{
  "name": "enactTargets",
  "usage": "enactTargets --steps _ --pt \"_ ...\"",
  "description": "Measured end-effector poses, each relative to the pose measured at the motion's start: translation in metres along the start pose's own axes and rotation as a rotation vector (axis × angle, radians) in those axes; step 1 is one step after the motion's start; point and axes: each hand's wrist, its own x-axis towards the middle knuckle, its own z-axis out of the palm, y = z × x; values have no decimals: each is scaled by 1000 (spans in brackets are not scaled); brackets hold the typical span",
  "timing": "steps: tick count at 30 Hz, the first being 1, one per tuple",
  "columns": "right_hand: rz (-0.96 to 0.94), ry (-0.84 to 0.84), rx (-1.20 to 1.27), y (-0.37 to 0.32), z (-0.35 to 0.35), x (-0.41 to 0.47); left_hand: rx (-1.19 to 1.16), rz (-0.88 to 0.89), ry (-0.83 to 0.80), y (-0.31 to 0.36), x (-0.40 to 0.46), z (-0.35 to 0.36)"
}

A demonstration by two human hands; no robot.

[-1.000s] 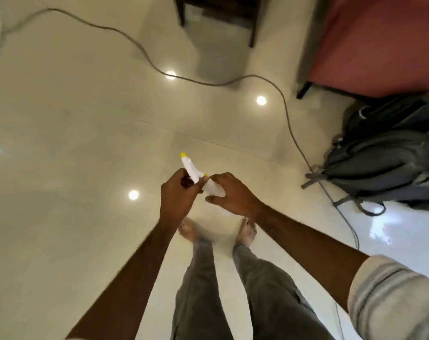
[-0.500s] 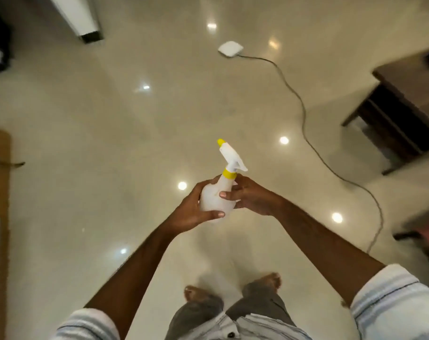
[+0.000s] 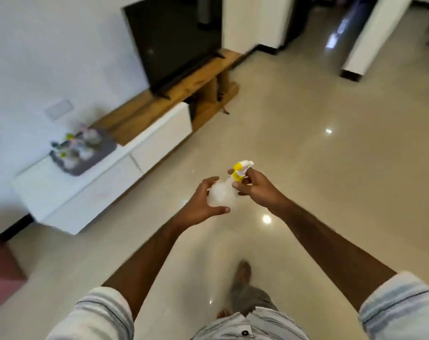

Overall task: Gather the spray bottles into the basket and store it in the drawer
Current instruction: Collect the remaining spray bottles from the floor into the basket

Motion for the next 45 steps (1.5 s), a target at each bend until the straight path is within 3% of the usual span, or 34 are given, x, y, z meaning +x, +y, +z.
enactTargets --steps 4,6,9,14,20,25,35,45 --pt "-83 -313 -120 -37 58 100 -12 -42 90 -23 12 -94" --pt "-119 -331 -138 -47 74 129 50 -48 145 -26 20 -115" --pt "-154 -390 -228 -67 123 212 71 -96 377 -48 46 -172" --pt "-205 -518 -325 -93 190 325 47 -196 610 -80 79 -243" --pt "-247 -684 -490 -113 272 437 39 -369 687 -133 100 -327" --pt "-339 -639 -583 -114 348 527 93 -529 755 -200 107 -414" --pt "-208 -488 -668 -110 474 686 73 -698 726 -310 126 -599" --pt "-159 -560 -762 -71 560 821 64 -998 726 -427 163 -709"
